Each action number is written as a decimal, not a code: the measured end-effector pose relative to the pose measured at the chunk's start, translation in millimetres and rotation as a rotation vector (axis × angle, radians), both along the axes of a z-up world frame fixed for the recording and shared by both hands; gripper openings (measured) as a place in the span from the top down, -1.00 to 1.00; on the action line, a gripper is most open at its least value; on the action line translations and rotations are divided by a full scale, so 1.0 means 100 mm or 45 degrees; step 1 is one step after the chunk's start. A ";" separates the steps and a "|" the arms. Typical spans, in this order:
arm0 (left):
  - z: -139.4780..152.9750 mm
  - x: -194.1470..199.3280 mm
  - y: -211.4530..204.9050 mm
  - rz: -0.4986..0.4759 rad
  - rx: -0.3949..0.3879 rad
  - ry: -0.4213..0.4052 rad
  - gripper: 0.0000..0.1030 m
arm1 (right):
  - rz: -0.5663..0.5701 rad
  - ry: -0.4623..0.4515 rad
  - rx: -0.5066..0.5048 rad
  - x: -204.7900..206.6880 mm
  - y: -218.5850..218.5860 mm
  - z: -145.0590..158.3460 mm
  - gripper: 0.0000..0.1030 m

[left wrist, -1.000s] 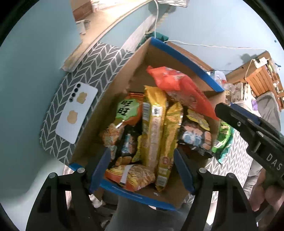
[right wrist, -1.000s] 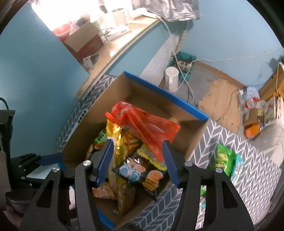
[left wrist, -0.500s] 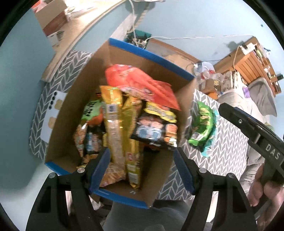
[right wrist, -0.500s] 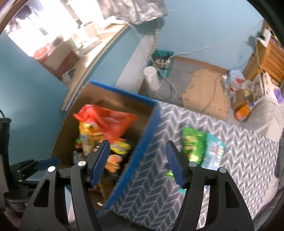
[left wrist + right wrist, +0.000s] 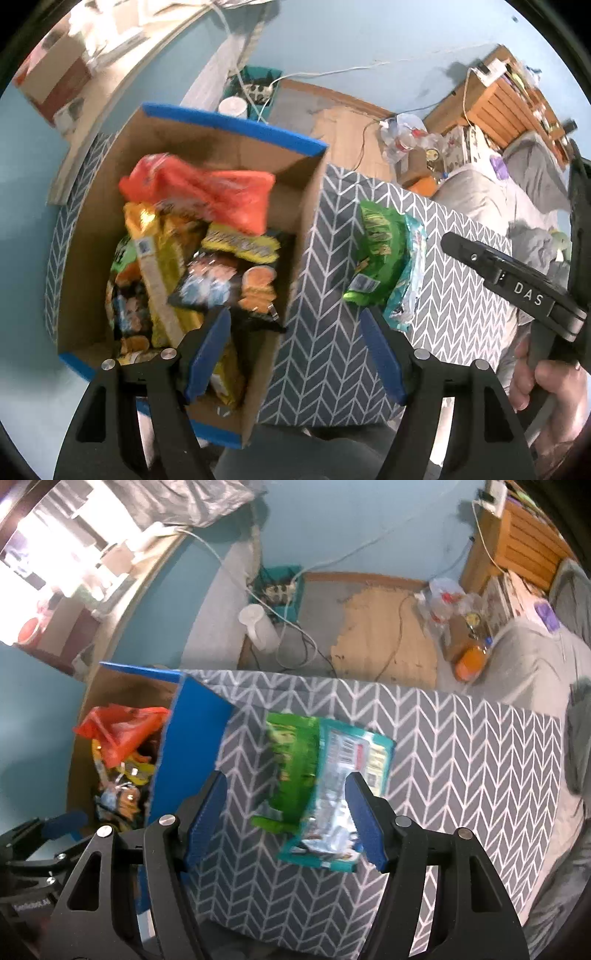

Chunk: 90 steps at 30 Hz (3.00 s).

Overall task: Organize snacks
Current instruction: 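Move both open tools over the green bag and teal packet, then grasp the green pea-snack bag with left tool while right tool grasps teal packet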

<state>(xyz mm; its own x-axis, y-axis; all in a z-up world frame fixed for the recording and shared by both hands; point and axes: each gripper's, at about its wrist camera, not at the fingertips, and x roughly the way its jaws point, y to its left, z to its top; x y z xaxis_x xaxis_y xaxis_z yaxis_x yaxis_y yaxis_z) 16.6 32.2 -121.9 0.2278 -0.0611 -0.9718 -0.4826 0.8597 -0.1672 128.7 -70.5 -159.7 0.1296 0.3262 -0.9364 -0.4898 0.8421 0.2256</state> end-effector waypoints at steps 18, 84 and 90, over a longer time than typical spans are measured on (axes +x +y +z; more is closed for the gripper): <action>-0.32 0.52 -0.41 -0.155 0.064 0.066 -0.45 | -0.088 0.139 -0.085 0.19 -0.26 -0.86 -0.28; -1.28 0.96 -0.47 -0.238 -0.136 0.236 0.26 | -0.504 0.227 -0.412 0.15 -0.60 -1.46 -0.50; -1.15 0.78 -0.46 -0.251 -0.161 0.235 0.26 | -0.498 0.205 -0.407 0.15 -0.49 -1.54 -0.53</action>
